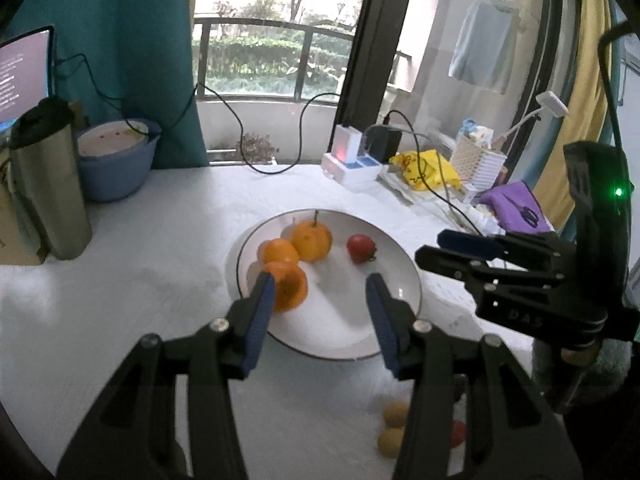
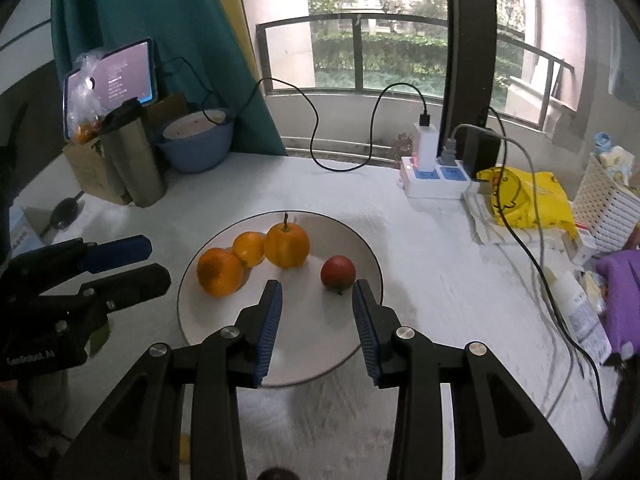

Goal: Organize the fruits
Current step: 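Move both grippers back toward the remaining fruit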

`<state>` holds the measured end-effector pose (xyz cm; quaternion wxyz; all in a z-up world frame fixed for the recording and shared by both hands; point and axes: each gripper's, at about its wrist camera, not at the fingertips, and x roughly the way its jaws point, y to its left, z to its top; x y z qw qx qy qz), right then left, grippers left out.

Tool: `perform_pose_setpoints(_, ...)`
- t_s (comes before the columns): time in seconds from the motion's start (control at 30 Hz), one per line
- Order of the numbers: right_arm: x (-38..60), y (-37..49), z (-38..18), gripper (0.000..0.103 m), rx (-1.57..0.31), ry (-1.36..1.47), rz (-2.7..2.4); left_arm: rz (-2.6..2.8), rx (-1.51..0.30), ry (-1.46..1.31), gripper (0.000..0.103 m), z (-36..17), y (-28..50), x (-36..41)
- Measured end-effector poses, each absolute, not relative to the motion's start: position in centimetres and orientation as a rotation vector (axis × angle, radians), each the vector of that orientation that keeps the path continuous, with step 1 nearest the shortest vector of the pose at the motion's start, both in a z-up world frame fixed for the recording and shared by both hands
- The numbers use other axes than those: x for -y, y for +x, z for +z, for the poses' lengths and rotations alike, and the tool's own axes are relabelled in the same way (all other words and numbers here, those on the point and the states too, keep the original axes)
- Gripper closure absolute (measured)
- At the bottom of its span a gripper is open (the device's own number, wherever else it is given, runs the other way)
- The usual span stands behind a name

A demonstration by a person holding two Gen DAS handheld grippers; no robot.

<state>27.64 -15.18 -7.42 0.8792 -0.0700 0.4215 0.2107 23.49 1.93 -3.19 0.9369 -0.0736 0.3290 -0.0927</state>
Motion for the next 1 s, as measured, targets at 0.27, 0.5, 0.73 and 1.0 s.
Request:
perform_pose_setpoints(0.27, 16.2, 24.7, -6.1, 0.064, -0.859, -0.14, 0.424, -0.202, -0.666, -0.142, 0.054, -2.9, 20.7, -1.1)
perform_pose_setpoints(0.5, 16.5, 21.8, -5.5, 0.064, -0.852, -0.133, 0.443, -0.2, -0.68, -0.147, 0.053, -3.3, 18.8, 0.0)
perform_pose_setpoints(0.73, 17.1, 19.7, -5.8, 0.064, -0.859, -0.121, 0.467, -0.193, -0.702, -0.151, 0.047, -4.1, 17.0, 1.2)
perform_pose_setpoints(1.0, 18.4, 17.7, -7.6, 0.064, -0.901, -0.123, 0.494, -0.148, -0.77, -0.159, 0.047, -7.0, 14.9, 2.0)
